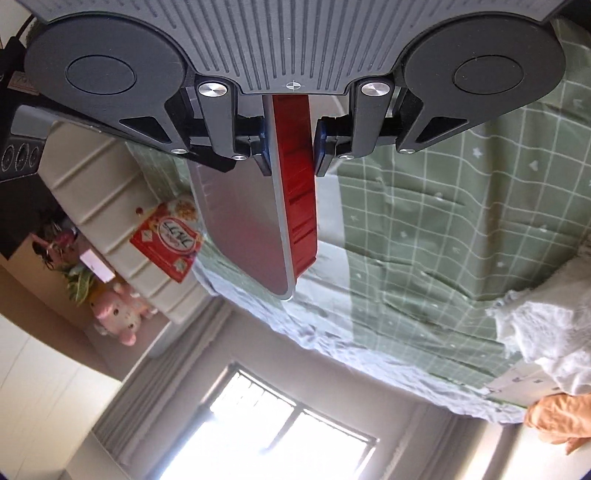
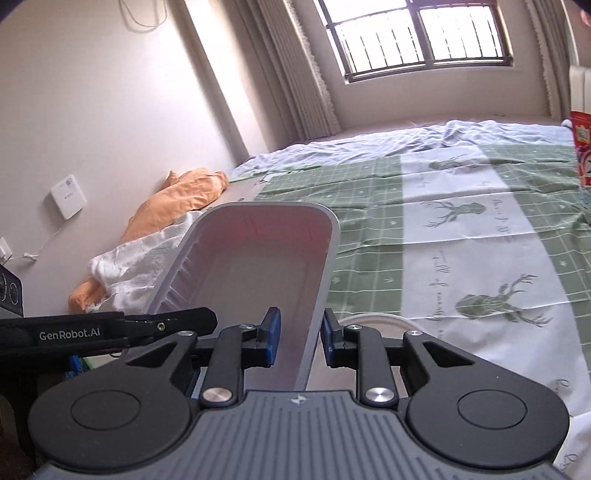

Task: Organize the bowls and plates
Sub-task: 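Lift the pink-and-red tray with both grippers and carry it toward the stack, then lower the tray onto the top of the bowl stack with both grippers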

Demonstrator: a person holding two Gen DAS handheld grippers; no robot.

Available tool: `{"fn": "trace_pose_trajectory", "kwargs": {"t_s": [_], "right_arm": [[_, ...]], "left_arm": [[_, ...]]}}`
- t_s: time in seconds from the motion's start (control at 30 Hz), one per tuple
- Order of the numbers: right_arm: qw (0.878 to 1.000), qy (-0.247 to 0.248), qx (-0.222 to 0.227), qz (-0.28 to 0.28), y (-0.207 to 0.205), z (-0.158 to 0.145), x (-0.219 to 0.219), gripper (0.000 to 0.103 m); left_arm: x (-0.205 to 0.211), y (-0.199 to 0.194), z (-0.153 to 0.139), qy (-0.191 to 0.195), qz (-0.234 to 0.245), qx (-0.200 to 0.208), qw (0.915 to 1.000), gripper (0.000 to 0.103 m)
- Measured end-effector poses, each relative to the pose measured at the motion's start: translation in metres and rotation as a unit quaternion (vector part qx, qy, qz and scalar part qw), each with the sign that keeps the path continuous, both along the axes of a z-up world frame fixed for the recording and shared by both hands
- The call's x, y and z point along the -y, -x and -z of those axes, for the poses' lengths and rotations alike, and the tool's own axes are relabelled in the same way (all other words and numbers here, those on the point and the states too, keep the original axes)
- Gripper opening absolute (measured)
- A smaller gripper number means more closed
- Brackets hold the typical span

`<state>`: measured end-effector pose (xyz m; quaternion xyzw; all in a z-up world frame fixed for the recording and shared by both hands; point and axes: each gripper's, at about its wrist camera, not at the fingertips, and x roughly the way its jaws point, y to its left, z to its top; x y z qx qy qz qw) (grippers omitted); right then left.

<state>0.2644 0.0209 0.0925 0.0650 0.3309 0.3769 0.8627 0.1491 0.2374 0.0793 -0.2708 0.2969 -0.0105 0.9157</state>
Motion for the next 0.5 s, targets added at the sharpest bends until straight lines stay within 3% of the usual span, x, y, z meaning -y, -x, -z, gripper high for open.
{"fn": "trace_pose_trajectory", "kwargs": {"t_s": [0.17,0.5], "right_arm": [[0.999,-0.002,-0.026,0.02,-0.021,0.023,0.025,0.023],[0.996,0.013,-0.079,0.024,-0.049,0.069,0.021,0.023]], "left_arm": [[0.02,-0.027,0.023,0.02,0.026,-0.035,0.9988,0.023],[0.014,-0.061,0.065,0.035,0.025,-0.098,0.9942,0.022]]}}
